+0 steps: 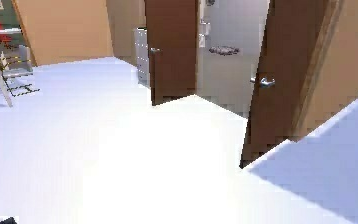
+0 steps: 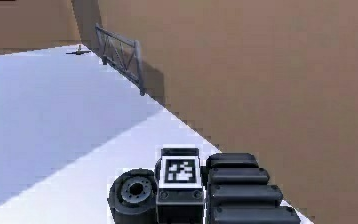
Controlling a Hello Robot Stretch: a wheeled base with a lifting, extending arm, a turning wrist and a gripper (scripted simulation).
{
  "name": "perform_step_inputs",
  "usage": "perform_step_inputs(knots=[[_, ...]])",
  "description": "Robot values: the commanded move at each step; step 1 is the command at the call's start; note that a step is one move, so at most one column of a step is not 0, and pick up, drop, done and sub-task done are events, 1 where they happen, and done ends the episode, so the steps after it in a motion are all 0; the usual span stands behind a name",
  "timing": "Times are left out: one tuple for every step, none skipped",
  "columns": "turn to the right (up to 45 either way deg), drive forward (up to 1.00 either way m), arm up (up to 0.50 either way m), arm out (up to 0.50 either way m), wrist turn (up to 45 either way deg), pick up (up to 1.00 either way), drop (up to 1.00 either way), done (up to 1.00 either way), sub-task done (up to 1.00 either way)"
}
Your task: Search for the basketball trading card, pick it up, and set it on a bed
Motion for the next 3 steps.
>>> perform_step_inputs(knots=[[-36.0,0.0,0.0,0.0,0.0,0.0,0.0,0.0,0.0],[0.0,0.05,0.0,0.0,0.0,0.0,0.0,0.0,0.0],[-15.0,0.0,0.0,0.0,0.0,0.0,0.0,0.0,0.0]])
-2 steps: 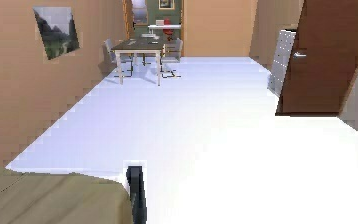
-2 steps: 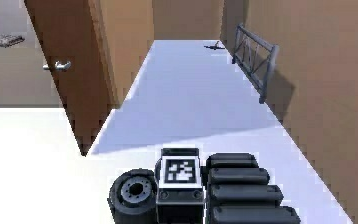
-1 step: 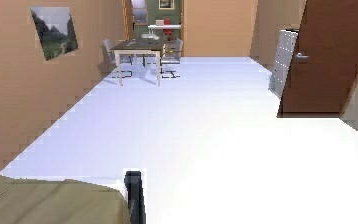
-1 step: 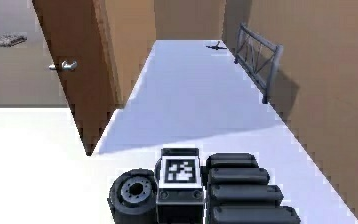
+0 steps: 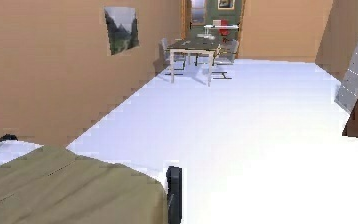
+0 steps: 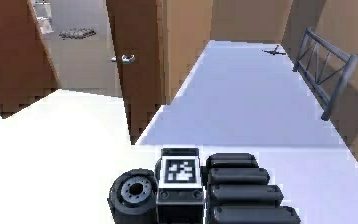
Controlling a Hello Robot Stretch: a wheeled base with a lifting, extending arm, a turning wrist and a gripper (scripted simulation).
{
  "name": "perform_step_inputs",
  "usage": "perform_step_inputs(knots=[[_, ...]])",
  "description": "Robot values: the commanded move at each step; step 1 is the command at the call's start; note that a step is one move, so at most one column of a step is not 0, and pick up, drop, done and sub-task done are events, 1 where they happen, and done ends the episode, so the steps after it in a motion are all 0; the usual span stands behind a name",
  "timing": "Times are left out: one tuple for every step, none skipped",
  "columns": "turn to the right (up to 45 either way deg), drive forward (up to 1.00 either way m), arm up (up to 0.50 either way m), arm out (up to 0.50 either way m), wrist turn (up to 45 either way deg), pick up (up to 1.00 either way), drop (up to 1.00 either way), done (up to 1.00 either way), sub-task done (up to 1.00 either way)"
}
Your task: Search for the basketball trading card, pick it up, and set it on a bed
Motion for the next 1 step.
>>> perform_step_inputs(knots=[[21.0,0.0,0.0,0.0,0.0,0.0,0.0,0.0,0.0]])
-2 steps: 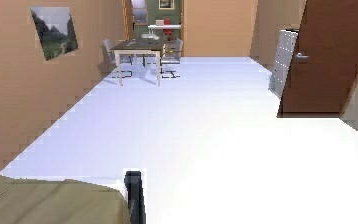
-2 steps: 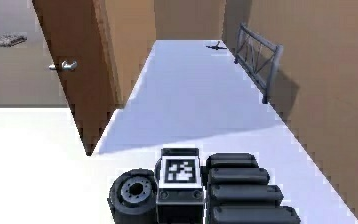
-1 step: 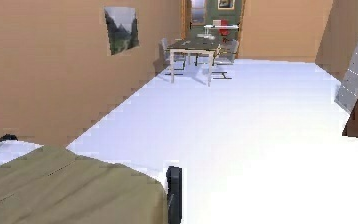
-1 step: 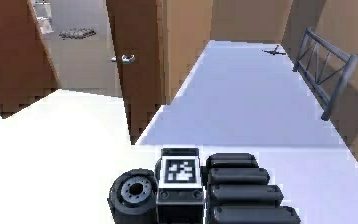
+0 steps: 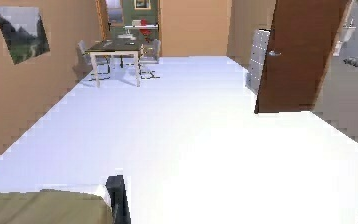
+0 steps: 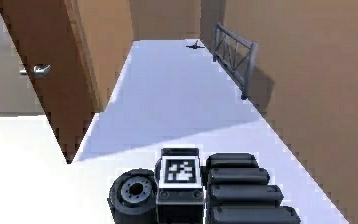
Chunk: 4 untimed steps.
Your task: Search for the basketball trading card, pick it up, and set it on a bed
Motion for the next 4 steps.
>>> perform_step_inputs(knots=[[-18.0,0.0,0.0,0.0,0.0,0.0,0.0,0.0,0.0],[-3.0,0.0,0.0,0.0,0.0,0.0,0.0,0.0,0.0],[21.0,0.0,0.0,0.0,0.0,0.0,0.0,0.0,0.0],[45.0,0.0,0.0,0.0,0.0,0.0,0.0,0.0,0.0]])
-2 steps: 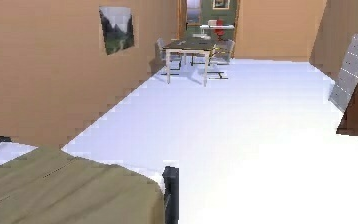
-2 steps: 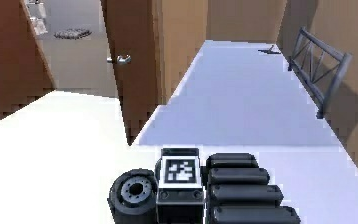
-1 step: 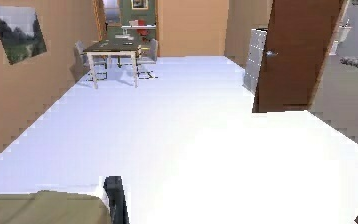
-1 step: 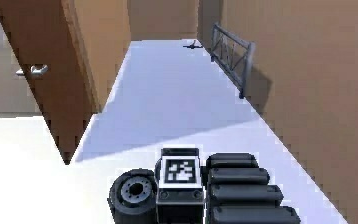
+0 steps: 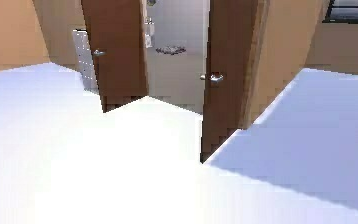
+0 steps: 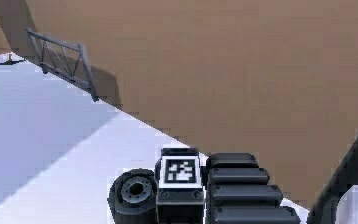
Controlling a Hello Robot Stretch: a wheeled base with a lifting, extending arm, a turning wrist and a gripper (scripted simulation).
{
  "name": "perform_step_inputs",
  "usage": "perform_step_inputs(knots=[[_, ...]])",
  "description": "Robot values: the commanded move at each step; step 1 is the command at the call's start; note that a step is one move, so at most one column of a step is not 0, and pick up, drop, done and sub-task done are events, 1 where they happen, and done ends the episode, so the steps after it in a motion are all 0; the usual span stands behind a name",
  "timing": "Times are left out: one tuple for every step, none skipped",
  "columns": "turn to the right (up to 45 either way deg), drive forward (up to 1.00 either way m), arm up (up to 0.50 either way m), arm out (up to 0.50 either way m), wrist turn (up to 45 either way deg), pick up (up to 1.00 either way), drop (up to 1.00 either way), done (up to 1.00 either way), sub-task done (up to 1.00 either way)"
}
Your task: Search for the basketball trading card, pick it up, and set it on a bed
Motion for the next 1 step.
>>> perform_step_inputs(knots=[[45.0,0.0,0.0,0.0,0.0,0.0,0.0,0.0,0.0]])
